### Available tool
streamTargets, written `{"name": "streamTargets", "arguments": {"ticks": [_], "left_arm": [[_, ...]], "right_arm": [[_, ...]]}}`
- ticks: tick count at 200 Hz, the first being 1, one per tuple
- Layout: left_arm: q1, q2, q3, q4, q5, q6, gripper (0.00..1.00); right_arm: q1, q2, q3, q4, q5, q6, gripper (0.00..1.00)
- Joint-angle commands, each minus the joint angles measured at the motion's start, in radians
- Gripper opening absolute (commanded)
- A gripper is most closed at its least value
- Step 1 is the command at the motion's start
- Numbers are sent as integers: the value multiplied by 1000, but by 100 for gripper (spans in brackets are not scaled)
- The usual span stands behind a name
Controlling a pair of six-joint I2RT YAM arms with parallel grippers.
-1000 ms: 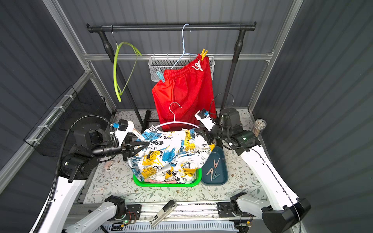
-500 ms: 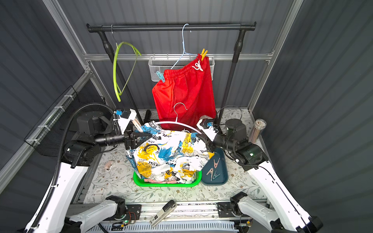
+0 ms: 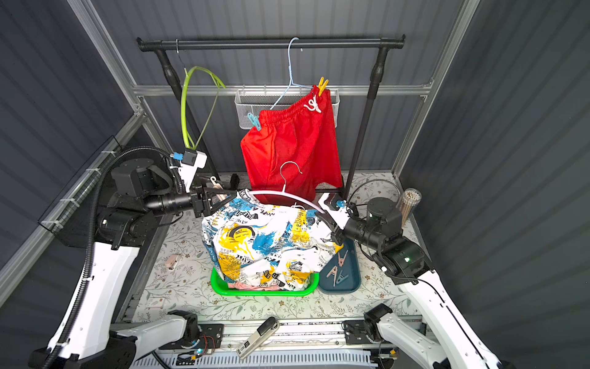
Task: Remove the clothespins securing shorts to the hanger
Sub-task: Remove the clothespin from the hanger.
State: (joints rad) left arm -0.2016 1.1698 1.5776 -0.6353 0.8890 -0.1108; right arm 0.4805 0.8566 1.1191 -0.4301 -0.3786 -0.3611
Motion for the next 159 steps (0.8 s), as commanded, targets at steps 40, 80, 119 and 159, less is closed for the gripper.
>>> {"name": "streamTargets", "arguments": {"ticks": [40, 80, 119, 159], "left_arm": [[79, -39, -112, 266, 237, -208, 47], [80, -57, -146, 311, 284, -217, 35], [80, -70, -156, 327, 279, -216, 10], [83, -82, -156, 327, 255, -208, 0]], "right_arm": [[7, -20, -2, 85, 12, 9, 0], [6, -8, 1, 92, 10, 16, 0], [6, -2, 5, 93, 10, 21, 0], [6, 6, 9, 90, 7, 22, 0]]}}
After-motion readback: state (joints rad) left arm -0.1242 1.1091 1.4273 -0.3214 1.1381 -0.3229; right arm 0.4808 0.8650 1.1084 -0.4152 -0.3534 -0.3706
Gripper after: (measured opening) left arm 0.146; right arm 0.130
